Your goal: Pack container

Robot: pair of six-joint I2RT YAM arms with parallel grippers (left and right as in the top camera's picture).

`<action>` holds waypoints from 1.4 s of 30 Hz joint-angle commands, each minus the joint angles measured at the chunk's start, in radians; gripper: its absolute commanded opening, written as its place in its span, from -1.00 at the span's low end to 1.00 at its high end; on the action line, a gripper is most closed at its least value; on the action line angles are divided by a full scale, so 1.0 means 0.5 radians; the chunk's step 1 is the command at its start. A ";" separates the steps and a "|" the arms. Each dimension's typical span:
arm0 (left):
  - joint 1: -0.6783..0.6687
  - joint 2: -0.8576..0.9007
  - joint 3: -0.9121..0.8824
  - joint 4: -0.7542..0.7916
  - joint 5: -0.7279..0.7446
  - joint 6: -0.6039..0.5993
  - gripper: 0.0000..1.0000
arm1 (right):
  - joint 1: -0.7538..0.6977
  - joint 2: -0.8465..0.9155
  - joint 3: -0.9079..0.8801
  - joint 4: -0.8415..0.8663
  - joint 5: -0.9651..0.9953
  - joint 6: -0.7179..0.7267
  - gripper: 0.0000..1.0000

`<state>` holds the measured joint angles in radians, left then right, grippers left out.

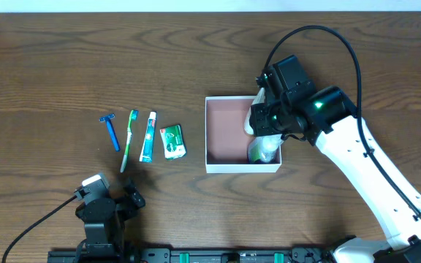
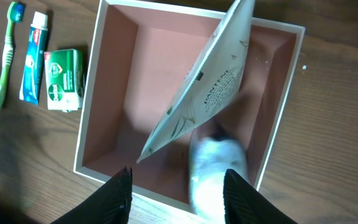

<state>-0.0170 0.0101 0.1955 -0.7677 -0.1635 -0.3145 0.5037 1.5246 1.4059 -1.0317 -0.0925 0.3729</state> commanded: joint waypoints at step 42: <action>-0.008 0.331 0.231 0.521 0.289 -0.152 0.96 | -1.295 -0.586 -0.001 -0.017 0.334 0.188 0.98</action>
<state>-0.0170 0.0715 0.2184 -0.4973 -0.0467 -0.3744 -0.1387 1.2312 1.4033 -1.0367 0.0772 0.4492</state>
